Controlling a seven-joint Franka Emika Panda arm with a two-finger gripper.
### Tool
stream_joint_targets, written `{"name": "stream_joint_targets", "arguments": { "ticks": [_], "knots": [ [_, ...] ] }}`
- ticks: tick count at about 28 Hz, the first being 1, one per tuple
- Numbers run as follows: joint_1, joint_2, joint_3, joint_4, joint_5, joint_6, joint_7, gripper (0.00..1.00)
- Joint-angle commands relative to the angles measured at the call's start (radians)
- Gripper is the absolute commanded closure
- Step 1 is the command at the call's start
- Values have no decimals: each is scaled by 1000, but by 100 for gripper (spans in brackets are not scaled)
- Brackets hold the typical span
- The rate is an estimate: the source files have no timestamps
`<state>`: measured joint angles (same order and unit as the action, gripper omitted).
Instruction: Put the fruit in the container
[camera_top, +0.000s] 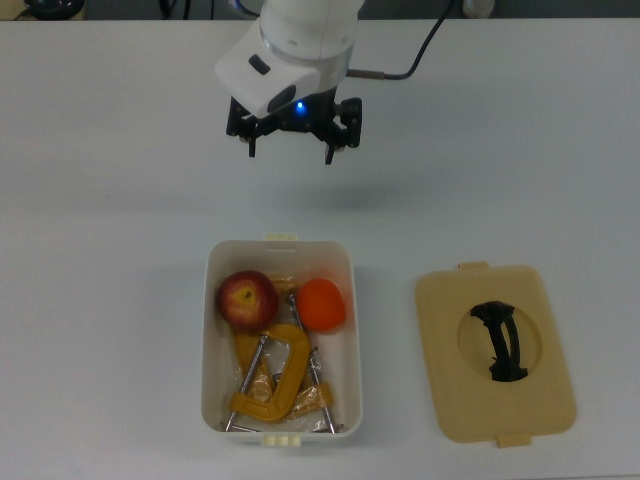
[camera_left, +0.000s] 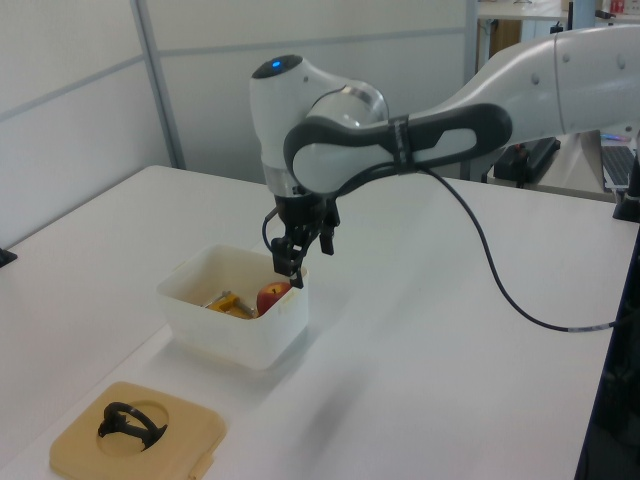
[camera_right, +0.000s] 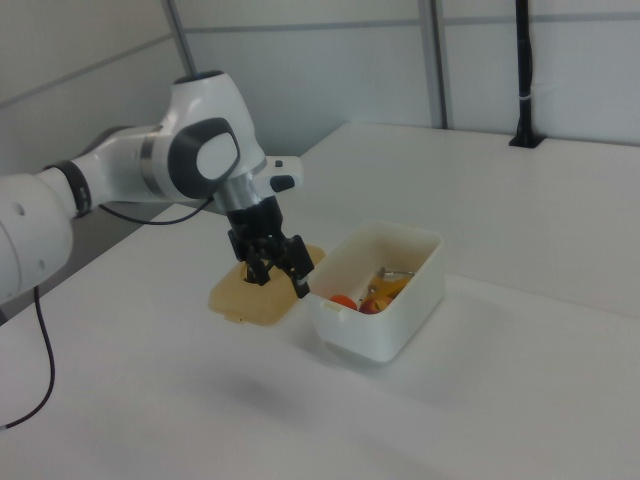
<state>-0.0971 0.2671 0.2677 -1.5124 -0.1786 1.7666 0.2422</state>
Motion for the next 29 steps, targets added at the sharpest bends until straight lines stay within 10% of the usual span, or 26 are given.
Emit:
{"name": "stream_joint_targets", "arguments": {
  "ticks": [1, 6, 13, 19, 29],
  "knots": [
    [2, -93, -30, -58, 76, -71, -16, 0],
    [7, -167, -80, -100, 159, -117, -141, 0],
    [19, -190, -125, -97, 160, -151, -169, 0],
    [117, -212, -246, -94, 159, -156, -184, 0],
    [120, -223, -251, -88, 159, -171, -182, 0]
  ]
}}
